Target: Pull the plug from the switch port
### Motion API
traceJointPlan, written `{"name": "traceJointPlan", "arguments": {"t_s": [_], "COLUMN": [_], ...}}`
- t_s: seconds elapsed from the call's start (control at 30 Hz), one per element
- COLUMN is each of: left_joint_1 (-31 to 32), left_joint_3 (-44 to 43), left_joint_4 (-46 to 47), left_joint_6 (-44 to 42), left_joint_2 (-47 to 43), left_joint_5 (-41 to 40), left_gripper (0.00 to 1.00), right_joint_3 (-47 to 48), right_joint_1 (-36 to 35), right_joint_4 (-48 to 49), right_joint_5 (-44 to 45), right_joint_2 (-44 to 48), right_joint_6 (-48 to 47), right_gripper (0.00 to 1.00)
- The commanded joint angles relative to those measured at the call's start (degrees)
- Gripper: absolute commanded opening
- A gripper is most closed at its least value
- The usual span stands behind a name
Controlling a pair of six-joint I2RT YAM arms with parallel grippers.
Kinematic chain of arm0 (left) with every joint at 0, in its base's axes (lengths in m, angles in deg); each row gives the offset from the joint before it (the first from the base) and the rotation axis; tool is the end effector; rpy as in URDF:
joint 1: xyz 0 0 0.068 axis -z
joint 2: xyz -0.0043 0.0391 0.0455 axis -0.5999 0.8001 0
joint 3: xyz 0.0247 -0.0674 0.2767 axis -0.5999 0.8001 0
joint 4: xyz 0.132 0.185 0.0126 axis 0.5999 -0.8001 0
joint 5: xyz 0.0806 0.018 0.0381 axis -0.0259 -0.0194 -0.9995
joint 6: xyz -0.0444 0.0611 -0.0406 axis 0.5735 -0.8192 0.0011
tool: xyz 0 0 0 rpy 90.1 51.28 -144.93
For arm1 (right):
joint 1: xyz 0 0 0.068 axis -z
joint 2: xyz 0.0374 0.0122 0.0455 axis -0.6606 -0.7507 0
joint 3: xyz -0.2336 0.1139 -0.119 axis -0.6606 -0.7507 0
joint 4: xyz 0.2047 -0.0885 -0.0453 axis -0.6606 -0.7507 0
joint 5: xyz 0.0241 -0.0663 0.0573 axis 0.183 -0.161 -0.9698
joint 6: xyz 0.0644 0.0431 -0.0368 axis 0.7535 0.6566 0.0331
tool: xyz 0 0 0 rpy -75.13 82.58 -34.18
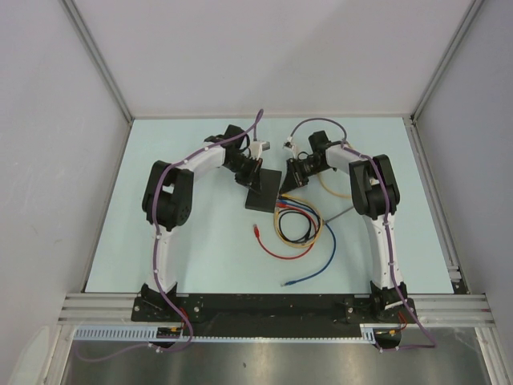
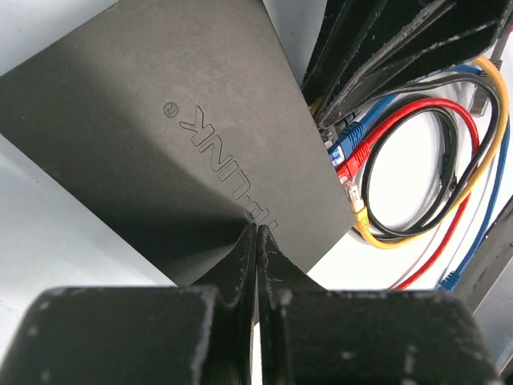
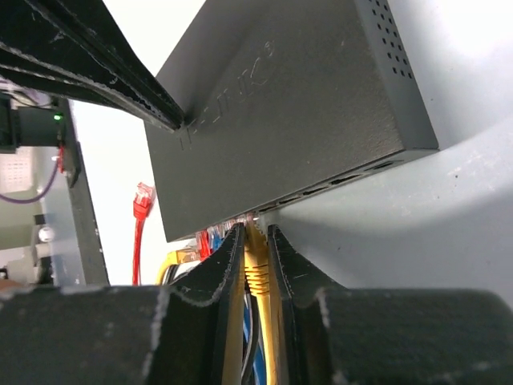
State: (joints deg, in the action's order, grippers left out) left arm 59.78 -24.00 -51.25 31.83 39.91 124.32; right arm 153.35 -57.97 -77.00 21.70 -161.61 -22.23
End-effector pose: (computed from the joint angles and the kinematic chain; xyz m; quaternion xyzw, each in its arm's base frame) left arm 0.3895 -0.2131 0.1657 0.2807 0.8933 -0.3286 0.1235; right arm 0.4216 0.1945 0.1249 -0.3145 0.7964 0.4983 0.1362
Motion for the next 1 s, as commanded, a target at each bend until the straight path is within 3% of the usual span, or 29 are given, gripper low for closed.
{"name": "traceJointPlan", "arguments": {"t_s": [0.0,0.27,0.53,0.6,0.63,0.73,0.83,0.97], "left_joint_1": [0.46,1.08,1.16,1.17,1.25,1.25,1.25,1.25], "left_joint_3": [-2.04,-2.31,-1.95,-1.95,-1.95,-1.95,-1.95,-1.95], "left_joint_4": [0.13,1.01,1.27,1.36,1.44,1.36,1.44,1.53], "left_joint_6": [-1.38,-0.76,-0.41,-0.41,-0.24,-0.24,-0.24,0.12], "left_joint_2": [0.74,1.36,1.36,1.36,1.36,1.36,1.44,1.53], "left_joint_5": [-1.91,-1.82,-1.29,-1.38,-1.38,-1.56,-1.73,-1.47], "left_gripper": [0.01,0.02,0.01,0.02,0.02,0.02,0.03,0.03], "right_joint_3": [0.89,-1.04,1.86,1.6,1.25,-0.77,-7.26,-15.18], "right_joint_1": [0.28,3.43,6.08,6.25,6.25,5.11,2.74,-1.56], "right_joint_4": [-6.77,-11.45,-10.83,-11.09,-12.22,-15.83,-15.14,-18.2], "right_joint_5": [9.94,12.41,6.17,7.31,7.66,8.63,9.95,12.67], "right_joint_2": [3.4,6.47,11.74,14.2,15.17,20.34,27.55,33.1], "right_joint_6": [-4.87,-8.22,-7.52,-8.3,-9.18,-18.31,-26.13,-38.17], "right_gripper": [0.0,0.0,0.01,0.07,0.21,0.39,0.43,0.36]}}
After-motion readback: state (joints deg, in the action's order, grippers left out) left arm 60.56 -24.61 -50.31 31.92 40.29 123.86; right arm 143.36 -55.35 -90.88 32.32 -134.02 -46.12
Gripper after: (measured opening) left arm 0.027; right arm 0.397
